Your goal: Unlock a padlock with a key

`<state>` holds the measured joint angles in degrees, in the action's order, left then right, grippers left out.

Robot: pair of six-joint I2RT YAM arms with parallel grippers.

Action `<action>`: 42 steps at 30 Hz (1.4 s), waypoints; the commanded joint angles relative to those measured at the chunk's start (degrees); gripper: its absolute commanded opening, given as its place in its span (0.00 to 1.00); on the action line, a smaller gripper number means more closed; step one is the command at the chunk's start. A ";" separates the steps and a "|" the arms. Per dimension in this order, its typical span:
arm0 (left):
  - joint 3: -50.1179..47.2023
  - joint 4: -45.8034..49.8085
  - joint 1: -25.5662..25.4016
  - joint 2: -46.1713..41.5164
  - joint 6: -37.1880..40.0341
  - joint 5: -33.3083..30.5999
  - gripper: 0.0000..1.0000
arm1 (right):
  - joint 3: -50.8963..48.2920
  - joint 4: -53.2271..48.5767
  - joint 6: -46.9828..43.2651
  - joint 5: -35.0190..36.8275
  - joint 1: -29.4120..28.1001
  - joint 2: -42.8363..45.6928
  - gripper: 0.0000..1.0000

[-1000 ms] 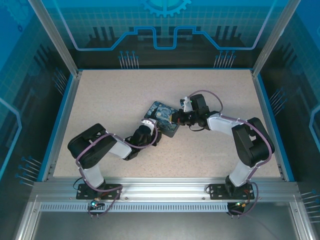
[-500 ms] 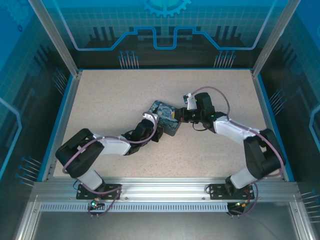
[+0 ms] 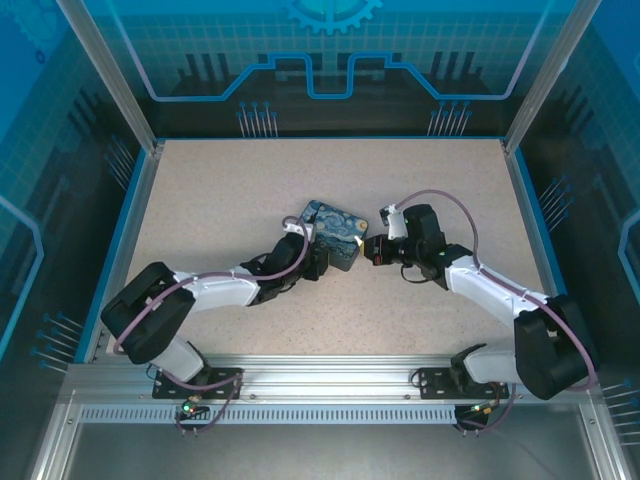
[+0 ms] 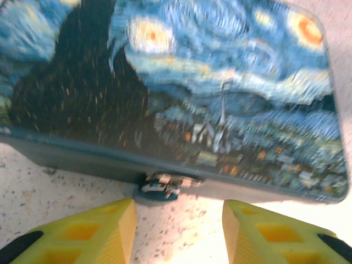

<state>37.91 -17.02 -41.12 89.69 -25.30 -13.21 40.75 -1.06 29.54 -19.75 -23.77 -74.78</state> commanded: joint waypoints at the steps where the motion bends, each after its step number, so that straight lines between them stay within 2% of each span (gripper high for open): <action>1: -2.50 -6.07 -0.38 1.51 1.48 1.14 0.54 | 2.53 0.19 -0.43 -1.61 0.37 -1.63 0.00; 5: -3.83 -11.64 -0.31 2.72 5.97 1.92 0.63 | 5.65 2.08 2.88 -4.17 -0.10 -5.73 0.00; 12: -5.54 -19.19 -0.11 6.63 13.03 1.62 0.67 | 9.34 4.51 4.43 -2.84 -1.87 -11.29 0.00; 17: -7.44 -21.26 0.72 5.68 11.88 1.09 0.72 | 13.12 4.11 4.91 -1.52 -1.93 -14.33 0.00; 24: -9.37 -16.37 2.73 -1.90 10.12 1.95 0.79 | 15.56 2.99 3.87 -2.49 0.01 -17.23 0.00; 29: -11.32 -15.37 9.77 -7.55 4.97 9.48 0.84 | 18.33 0.97 2.69 -1.98 -0.01 -19.30 0.00; 33: -7.93 -10.42 14.52 -10.14 4.37 13.84 0.90 | 18.66 0.71 2.55 -1.70 0.13 -20.28 0.00; 38: -1.37 -7.60 19.82 -5.41 3.92 20.48 0.92 | 19.02 1.62 3.08 -3.11 0.37 -22.88 0.00; 42: 3.69 -7.00 21.61 0.87 4.15 24.34 0.91 | 18.61 2.90 4.16 -4.38 0.31 -24.51 0.00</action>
<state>38.54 -26.52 -20.38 86.85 -20.75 5.45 58.65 1.08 33.06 -22.15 -24.05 -98.10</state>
